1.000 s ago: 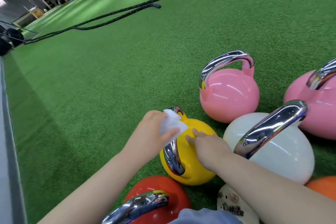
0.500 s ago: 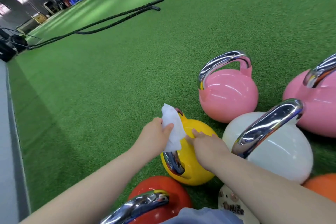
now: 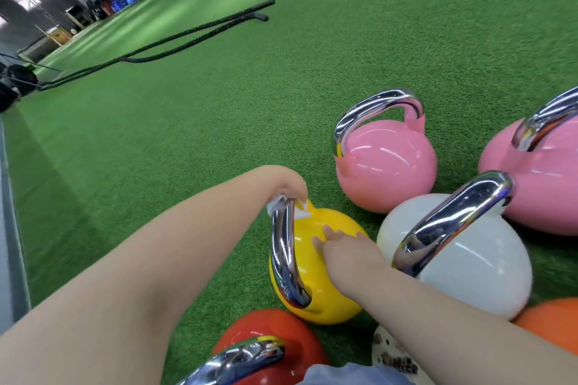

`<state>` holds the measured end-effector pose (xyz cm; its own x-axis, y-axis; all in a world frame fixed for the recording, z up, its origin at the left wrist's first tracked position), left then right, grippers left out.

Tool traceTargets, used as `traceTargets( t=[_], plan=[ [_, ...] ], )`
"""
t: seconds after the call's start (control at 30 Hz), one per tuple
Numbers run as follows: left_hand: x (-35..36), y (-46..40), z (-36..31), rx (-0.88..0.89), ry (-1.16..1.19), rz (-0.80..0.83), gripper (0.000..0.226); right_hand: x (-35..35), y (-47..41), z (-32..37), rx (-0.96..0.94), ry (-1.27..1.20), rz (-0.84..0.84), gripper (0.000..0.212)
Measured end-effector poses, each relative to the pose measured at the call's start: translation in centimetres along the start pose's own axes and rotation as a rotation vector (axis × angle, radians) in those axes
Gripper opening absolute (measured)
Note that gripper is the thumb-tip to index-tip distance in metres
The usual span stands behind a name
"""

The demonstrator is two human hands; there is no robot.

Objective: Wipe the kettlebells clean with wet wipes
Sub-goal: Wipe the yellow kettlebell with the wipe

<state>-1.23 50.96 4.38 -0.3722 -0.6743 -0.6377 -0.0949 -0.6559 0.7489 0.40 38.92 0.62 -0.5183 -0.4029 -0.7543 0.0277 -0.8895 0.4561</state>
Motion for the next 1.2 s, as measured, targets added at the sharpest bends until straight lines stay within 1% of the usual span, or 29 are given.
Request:
traceTargets(
  t=[0.07,0.17,0.3,0.37,0.4,0.5,0.57,0.63,0.67,0.8,0.87,0.9,1.0,1.03,1.07,1.17,1.2],
  plan=[
    [-0.1,-1.0,-0.6,-0.003,-0.116,0.042,0.03,-0.1,0.0,-0.1,0.001,-0.005,0.009,0.058],
    [0.3,-2.4,-1.1,-0.008,-0.193,0.089,0.033,-0.4,-0.1,0.0,-0.007,-0.004,0.015,0.057],
    [0.8,-3.4,-2.4,0.037,-0.494,0.126,0.024,-0.5,-0.2,-0.1,-0.015,-0.003,0.018,0.057],
    [1.2,-3.8,-3.0,0.043,-0.663,0.112,0.041,-0.5,-0.1,0.0,-0.014,0.002,0.024,0.059],
    [1.5,-3.6,-3.2,0.048,-0.755,0.1,0.044,-0.4,0.0,-0.1,-0.011,0.001,0.03,0.06],
    [2.2,-4.1,-3.7,0.07,-0.969,0.071,0.04,-0.3,0.0,-0.2,-0.004,-0.014,0.037,0.066],
    [2.0,-4.4,-3.6,0.103,-0.978,0.073,0.032,-0.2,-0.2,-0.4,-0.004,-0.028,0.032,0.068],
    [1.7,-4.6,-3.2,0.14,-0.863,0.108,0.016,0.0,-0.2,-0.5,-0.004,-0.035,0.035,0.07],
    [1.6,-4.6,-2.9,0.149,-0.753,0.138,0.011,0.1,-0.3,-0.5,-0.004,-0.037,0.037,0.071],
    [1.2,-5.1,-1.0,0.121,-0.158,0.249,0.018,0.0,-0.3,-0.6,-0.01,-0.041,0.027,0.067],
    [1.4,-5.4,-0.2,0.106,0.086,0.276,0.011,-0.1,-0.4,-0.6,-0.015,-0.04,0.028,0.066],
    [1.7,-5.6,0.0,0.108,0.186,0.3,0.012,-0.1,-0.4,-0.6,-0.015,-0.046,0.031,0.065],
    [2.8,-6.2,0.5,0.154,0.428,0.362,0.063,-0.4,-0.5,-0.5,-0.018,-0.045,0.035,0.063],
    [3.1,-6.5,0.7,0.17,0.503,0.374,0.072,-0.5,-0.5,-0.4,-0.019,-0.041,0.034,0.062],
    [3.2,-6.3,0.8,0.189,0.573,0.372,0.072,-0.6,-0.5,-0.4,-0.02,-0.035,0.032,0.061],
    [3.1,-5.6,1.5,0.215,0.765,0.304,0.055,-1.3,-0.5,-0.2,-0.025,-0.019,0.022,0.057],
    [3.2,-5.1,1.9,0.212,0.83,0.28,0.057,-1.5,-0.5,-0.1,-0.021,-0.019,0.021,0.056]
  ],
)
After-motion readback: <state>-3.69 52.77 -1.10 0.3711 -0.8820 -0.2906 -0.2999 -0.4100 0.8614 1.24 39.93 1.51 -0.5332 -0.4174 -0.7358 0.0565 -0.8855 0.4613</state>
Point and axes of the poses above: each hand's wrist, its own y-axis away from the middle knuckle, its own x-axis out of the palm, z = x × y, the point moved 10 cm from there along -y, towards the middle knuckle, and after that the axes turned 6 degrees about -y, right-handed, at the moved point
